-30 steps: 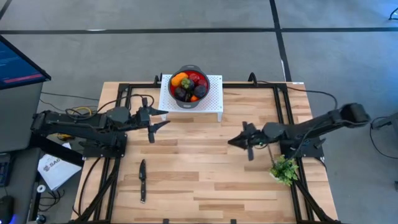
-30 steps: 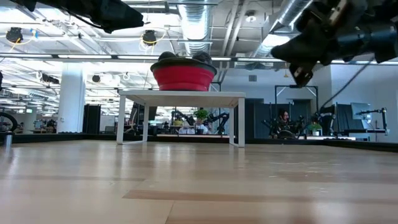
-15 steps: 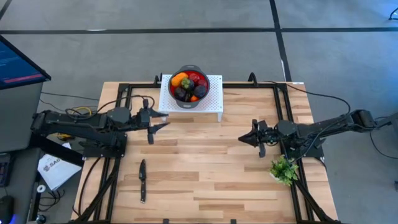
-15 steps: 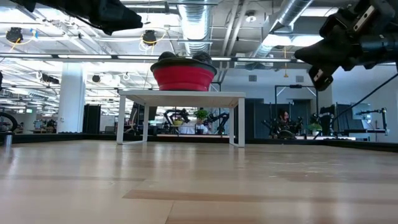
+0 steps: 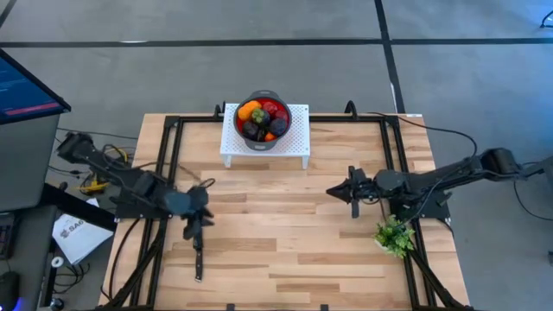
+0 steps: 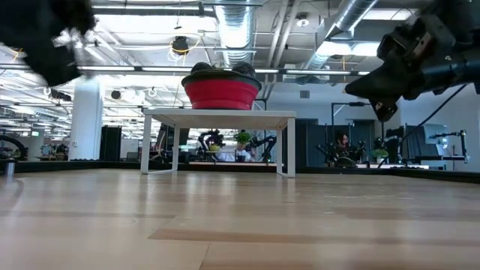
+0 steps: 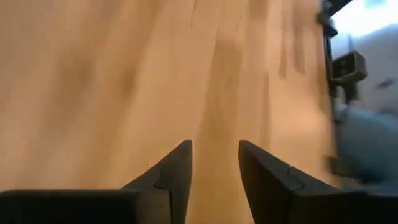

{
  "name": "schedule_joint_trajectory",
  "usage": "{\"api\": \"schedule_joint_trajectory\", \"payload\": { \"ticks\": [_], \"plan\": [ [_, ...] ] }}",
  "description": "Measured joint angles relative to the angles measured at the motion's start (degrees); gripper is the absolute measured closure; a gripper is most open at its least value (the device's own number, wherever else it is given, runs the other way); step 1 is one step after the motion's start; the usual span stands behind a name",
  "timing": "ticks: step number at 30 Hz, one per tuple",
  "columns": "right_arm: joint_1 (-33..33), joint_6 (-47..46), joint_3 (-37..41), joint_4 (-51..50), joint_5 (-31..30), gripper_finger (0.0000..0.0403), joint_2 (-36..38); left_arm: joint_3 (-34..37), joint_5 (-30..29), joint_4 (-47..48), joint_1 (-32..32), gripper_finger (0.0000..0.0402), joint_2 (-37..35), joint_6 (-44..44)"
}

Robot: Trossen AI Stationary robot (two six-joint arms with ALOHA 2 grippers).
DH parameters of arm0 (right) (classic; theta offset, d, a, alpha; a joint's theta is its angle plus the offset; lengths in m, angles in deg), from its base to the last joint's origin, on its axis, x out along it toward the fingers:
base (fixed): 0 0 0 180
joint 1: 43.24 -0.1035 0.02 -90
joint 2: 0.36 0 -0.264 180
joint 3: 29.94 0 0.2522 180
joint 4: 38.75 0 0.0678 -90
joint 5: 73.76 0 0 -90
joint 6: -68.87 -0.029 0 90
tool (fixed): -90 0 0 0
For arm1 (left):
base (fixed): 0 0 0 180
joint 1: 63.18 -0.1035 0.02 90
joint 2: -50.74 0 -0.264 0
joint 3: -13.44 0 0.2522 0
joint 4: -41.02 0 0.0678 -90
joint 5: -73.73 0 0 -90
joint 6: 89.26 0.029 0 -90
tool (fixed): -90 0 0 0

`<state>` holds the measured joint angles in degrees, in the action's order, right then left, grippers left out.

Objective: Pick & Place Fruit
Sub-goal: Put the knife on the shelf

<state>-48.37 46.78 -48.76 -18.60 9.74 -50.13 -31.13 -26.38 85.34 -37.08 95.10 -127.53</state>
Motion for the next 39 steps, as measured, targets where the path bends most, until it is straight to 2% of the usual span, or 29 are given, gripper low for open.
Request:
{"api": "schedule_joint_trajectory", "payload": {
  "ticks": [5, 7, 9, 14, 17, 22, 25, 29, 34, 39],
  "plan": [
    [0.0, 2.26, 0.0, 7.24, 0.0, 0.0402, -5.76, 1.54, 11.97, 3.77, 3.91, 0.0253, 1.75, -35.35],
    [0.0, 3.73, 0.0, 10.48, 0.0, 0.0401, -8.21, 2.66, 17.61, 3.54, 5.75, 0.0236, 2.63, -42.69],
    [0.0, 5.02, 0.0, 14.19, 0.0, 0.0401, -10.69, 3.97, 20.41, 3.18, 8.0, 0.0212, 3.59, -49.08],
    [-0.04, 6.23, -0.01, 20.66, 0.0, 0.0401, -16.48, 5.57, 19.32, -2.62, 12.9, 0.015, 7.78, -63.86],
    [-0.04, 6.23, -0.02, 22.39, 0.01, 0.0401, -19.67, 5.57, 16.81, -9.19, 16.12, 0.0136, 12.64, -69.78],
    [-0.04, 6.25, -0.07, 24.93, 0.02, 0.0402, -23.94, 5.04, 16.15, -14.96, 19.61, 0.0153, 23.04, -76.26],
    [-0.28, 7.23, -0.07, 28.29, 0.02, 0.0401, -25.87, 3.49, 15.8, -15.28, 19.94, 0.0174, 28.2, -76.47],
    [-0.55, 7.7, -0.1, 31.7, 0.07, 0.0401, -27.36, 1.34, 12.05, -15.3, 19.94, 0.0205, 33.68, -75.78],
    [-0.52, 7.7, -0.09, 32.36, 0.05, 0.0402, -27.48, 0.4, 12.2, -13.9, 19.94, 0.0243, 37.48, -74.57],
    [-0.99, 7.69, -0.1, 32.61, 0.17, 0.0401, -27.48, 0.22, 11.66, -9.59, 19.97, 0.028, 37.43, -73.02]
  ]
}}
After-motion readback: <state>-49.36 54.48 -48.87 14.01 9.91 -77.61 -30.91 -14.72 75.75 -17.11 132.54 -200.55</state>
